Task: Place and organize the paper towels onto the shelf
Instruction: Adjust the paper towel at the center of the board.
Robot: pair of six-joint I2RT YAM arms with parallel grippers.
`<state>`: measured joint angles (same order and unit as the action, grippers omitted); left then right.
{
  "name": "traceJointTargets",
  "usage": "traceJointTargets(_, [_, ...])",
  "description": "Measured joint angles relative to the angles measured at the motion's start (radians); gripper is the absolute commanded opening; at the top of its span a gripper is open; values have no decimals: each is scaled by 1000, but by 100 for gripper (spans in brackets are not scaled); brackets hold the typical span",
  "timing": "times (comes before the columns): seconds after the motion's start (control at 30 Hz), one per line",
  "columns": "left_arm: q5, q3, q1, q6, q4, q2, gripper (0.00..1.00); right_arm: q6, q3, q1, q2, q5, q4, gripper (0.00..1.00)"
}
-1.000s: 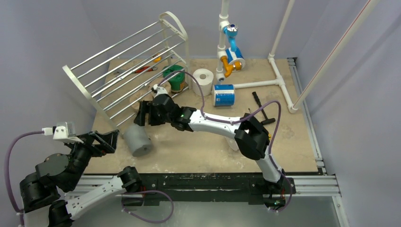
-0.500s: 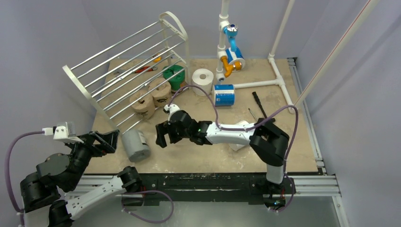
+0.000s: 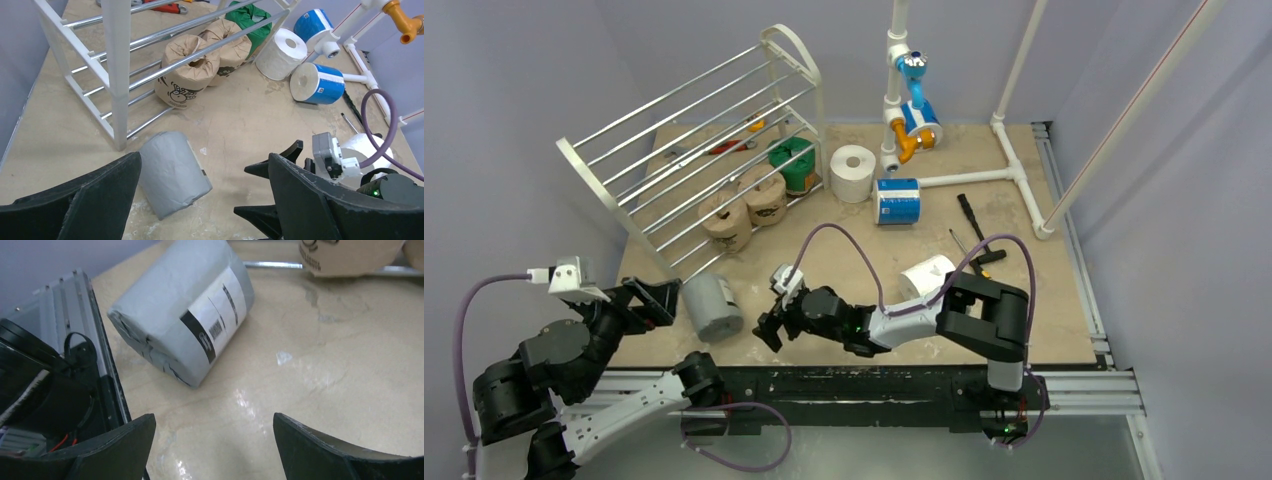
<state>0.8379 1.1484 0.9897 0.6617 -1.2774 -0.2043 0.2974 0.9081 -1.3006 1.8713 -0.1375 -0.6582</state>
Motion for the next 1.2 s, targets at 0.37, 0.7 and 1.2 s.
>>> traceJointTargets(0.37, [6, 23, 0, 10, -22, -14, 97, -100, 87, -50, 119, -21, -226, 84])
traceJointTargets(0.7, [8, 27, 0, 10, -45, -10, 97, -107, 225, -63, 228, -101, -156, 83])
traceJointTargets(1.2, [8, 28, 0, 11, -58, -10, 97, -105, 327, -65, 304, -188, -30, 69])
